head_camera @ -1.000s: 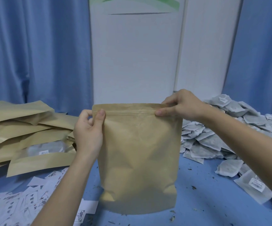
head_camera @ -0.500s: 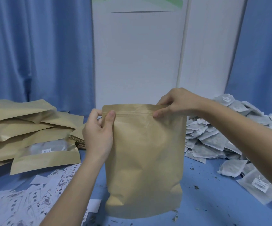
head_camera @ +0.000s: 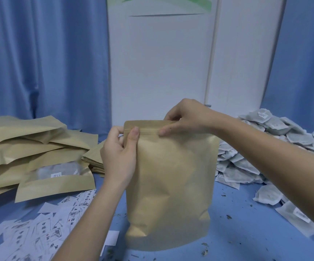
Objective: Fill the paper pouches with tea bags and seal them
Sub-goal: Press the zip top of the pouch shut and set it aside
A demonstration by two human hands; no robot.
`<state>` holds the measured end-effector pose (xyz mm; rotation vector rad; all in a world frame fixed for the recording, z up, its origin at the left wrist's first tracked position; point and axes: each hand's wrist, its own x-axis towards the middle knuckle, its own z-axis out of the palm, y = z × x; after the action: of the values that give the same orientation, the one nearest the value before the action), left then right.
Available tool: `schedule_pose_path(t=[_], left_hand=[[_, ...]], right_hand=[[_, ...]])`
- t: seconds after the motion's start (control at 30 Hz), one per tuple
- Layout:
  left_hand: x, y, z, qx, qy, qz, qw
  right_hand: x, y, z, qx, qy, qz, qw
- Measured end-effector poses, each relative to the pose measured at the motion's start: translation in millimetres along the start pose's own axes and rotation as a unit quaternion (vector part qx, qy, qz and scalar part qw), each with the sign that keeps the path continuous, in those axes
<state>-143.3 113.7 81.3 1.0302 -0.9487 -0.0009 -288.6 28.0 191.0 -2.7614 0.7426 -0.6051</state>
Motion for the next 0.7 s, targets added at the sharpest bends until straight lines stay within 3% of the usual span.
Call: schedule_pose_path(t=[0.1, 0.23, 0.4, 0.57, 0.7], left_hand=[[-0.5, 0.3, 0.1, -0.006, 0.001, -0.004, 1.000], [-1.5, -0.8, -0.3, -0.006, 0.004, -0.009, 1.000], [1.2, -1.0, -0.8, 0.009, 0.023, -0.002, 1.000], [0.0, -0.4, -1.6, 0.052, 0.049, 0.013, 0.997], [-2.8, -3.2, -0.9, 0.000, 0.022, -0.018, 1.000]], right_hand=[[4.5, -1.7, 5.1, -0.005, 0.035, -0.015, 0.999], [6.8, -6.1, 9.6, -0.019, -0.007, -0.013, 1.000], [15.4, -21.8, 17.5, -0.003, 0.037, -0.053, 0.998], [17.3, -28.9, 25.1, -0.006, 0.018, -0.055, 0.998], [18.5, -31.0, 27.4, 0.002, 0.026, -0.074, 0.997]])
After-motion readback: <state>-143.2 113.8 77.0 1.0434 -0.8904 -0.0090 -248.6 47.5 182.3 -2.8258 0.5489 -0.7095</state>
